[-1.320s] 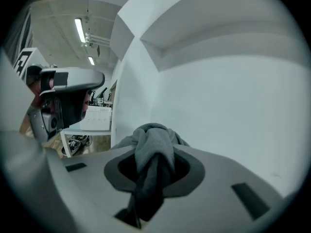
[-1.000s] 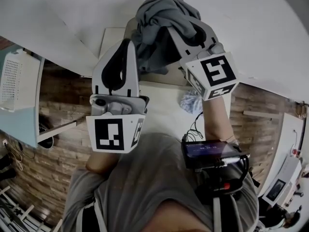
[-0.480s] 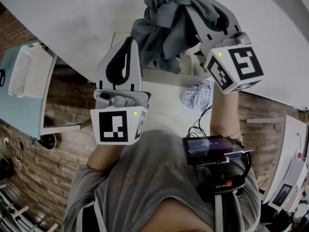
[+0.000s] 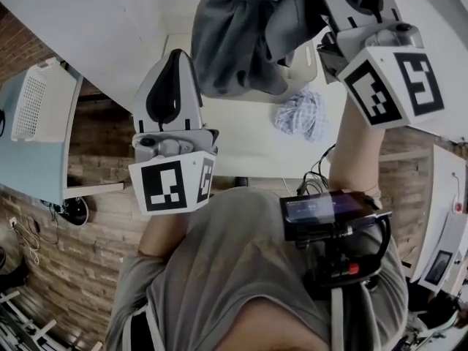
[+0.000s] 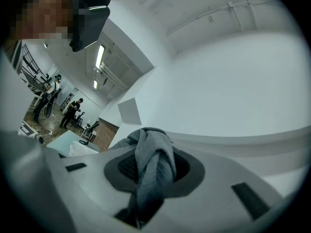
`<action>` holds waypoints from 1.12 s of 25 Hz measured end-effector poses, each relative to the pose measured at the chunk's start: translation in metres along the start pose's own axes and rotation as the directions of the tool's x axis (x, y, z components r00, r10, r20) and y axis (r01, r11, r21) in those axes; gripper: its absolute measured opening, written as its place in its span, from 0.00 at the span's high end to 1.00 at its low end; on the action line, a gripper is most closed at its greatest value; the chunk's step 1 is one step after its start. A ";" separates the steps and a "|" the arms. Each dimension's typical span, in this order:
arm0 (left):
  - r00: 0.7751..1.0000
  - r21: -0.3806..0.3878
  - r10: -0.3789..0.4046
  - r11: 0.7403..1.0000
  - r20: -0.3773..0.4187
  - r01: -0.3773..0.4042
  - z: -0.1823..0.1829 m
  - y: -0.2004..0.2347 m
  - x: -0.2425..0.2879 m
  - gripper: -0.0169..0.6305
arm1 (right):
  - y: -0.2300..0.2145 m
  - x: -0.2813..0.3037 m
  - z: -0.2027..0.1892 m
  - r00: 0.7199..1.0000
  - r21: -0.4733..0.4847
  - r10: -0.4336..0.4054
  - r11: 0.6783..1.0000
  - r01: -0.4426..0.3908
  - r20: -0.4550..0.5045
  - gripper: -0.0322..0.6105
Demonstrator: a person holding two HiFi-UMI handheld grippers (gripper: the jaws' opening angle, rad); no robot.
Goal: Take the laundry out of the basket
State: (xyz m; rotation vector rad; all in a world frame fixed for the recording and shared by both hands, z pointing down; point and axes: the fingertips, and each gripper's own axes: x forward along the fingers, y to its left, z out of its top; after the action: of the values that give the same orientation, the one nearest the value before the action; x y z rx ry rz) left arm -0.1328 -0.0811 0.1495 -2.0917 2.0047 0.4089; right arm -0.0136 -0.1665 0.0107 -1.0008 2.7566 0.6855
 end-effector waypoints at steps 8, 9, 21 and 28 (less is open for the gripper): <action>0.997 0.008 -0.072 0.997 -0.017 0.072 0.006 0.014 -0.041 0.96 | 0.046 -0.037 0.010 0.998 -0.005 -0.060 0.998 0.060 -0.026 0.81; 0.996 0.005 -0.080 0.997 -0.026 0.080 0.005 0.016 -0.046 0.96 | 0.053 -0.043 0.004 0.997 0.002 -0.067 0.998 0.067 -0.037 0.81; 0.987 -0.006 -0.141 0.990 -0.076 0.141 -0.005 0.010 -0.071 0.96 | 0.112 -0.098 -0.088 0.972 0.062 -0.091 0.992 0.106 -0.215 0.81; 0.981 -0.012 -0.164 0.986 -0.107 0.163 -0.023 0.001 -0.063 0.96 | 0.133 -0.124 -0.182 0.940 0.113 -0.104 0.983 0.148 -0.324 0.81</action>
State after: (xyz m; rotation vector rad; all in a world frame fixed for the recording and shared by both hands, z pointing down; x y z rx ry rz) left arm -0.1346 -0.0301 0.1927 -2.3054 1.8690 0.2755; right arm 0.0034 -0.0881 0.2548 -1.3478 2.9190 0.3359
